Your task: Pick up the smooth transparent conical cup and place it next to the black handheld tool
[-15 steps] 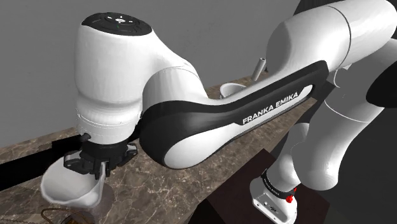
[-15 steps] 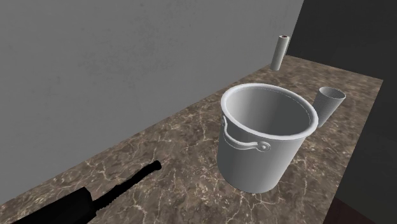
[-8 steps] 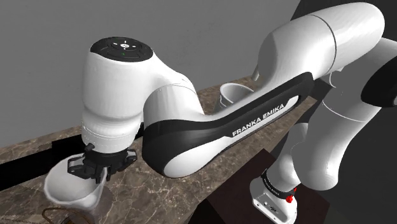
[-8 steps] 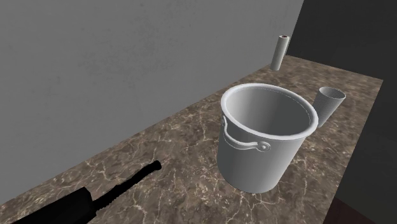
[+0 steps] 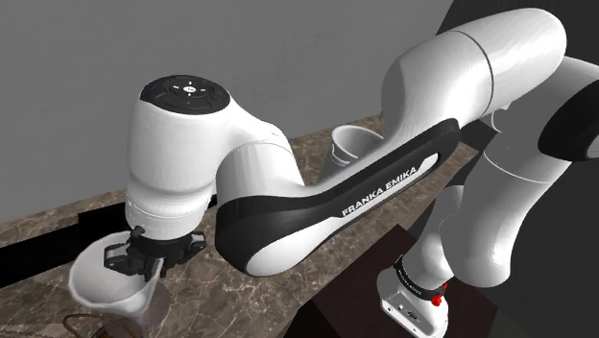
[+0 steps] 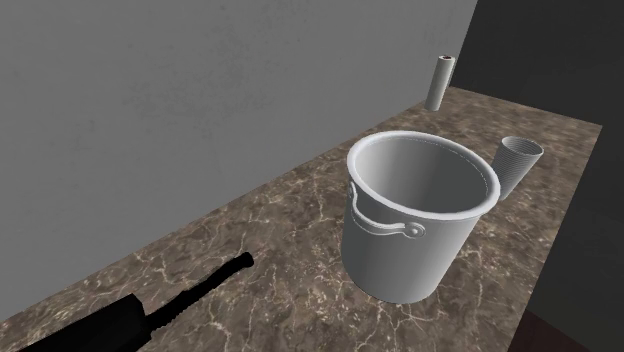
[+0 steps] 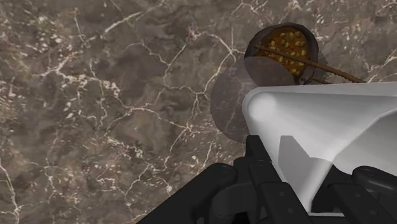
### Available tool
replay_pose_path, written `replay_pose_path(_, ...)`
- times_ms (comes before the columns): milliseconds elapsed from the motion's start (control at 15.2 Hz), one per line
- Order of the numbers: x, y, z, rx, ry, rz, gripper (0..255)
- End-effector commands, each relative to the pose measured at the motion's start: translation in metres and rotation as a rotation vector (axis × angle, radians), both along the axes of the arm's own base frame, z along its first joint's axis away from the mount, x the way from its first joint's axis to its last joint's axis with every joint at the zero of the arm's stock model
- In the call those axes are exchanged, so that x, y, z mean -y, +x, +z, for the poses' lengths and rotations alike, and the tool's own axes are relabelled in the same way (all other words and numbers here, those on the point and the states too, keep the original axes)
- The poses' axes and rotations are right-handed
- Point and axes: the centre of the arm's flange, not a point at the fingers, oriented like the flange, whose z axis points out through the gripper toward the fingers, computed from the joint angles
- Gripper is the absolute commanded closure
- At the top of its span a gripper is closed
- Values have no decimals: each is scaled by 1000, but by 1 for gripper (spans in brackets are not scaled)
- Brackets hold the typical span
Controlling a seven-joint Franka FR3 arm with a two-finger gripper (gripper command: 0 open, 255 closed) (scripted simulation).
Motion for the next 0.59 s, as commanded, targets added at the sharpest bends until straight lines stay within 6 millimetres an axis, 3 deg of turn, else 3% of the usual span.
replay_pose_path(0,1,-3,-8,-15,-17,5,255)
replay_pose_path(66,1,-3,-8,-15,-17,5,255)
replay_pose_path(132,-1,-5,-8,-15,-17,5,0)
replay_pose_path(462,1,-3,-8,-15,-17,5,0)
replay_pose_path(528,3,-5,5,-15,-17,5,0)
